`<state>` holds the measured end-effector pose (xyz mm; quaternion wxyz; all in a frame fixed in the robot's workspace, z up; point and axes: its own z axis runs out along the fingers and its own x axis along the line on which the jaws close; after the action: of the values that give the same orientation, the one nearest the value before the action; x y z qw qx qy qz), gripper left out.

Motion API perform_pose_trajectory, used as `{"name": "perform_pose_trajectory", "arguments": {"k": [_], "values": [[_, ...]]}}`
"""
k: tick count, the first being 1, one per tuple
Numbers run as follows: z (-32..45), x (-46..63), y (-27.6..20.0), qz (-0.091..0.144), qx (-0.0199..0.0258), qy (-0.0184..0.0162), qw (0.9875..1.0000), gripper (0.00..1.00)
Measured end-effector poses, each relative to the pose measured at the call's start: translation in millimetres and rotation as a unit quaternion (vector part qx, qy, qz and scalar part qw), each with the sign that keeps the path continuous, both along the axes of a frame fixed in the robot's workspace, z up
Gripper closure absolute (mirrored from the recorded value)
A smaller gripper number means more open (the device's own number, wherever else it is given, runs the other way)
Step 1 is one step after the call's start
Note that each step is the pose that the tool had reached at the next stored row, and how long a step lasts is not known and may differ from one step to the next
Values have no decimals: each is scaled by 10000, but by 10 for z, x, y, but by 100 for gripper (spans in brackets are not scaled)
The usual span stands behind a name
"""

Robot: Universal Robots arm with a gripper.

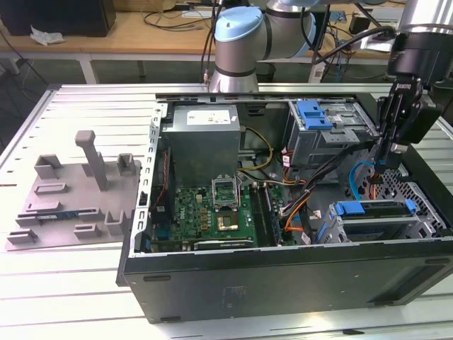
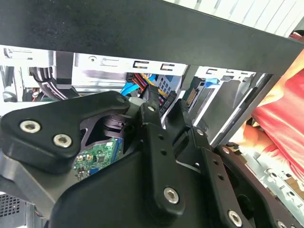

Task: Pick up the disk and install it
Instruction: 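Insert the first disk wire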

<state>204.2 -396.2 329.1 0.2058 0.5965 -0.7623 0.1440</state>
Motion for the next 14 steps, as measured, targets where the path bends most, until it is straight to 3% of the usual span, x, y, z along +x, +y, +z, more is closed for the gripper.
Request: {"name": "perform_pose_trajectory", "arguments": {"k": [2, 3, 6, 14], "values": [[-1, 0, 0, 0, -6, 1, 10000, 69], [-2, 0, 0, 0, -13, 2, 10000, 75], [-1, 0, 0, 0, -20, 3, 10000, 83], [-2, -1, 0, 1, -20, 3, 10000, 83]]}}
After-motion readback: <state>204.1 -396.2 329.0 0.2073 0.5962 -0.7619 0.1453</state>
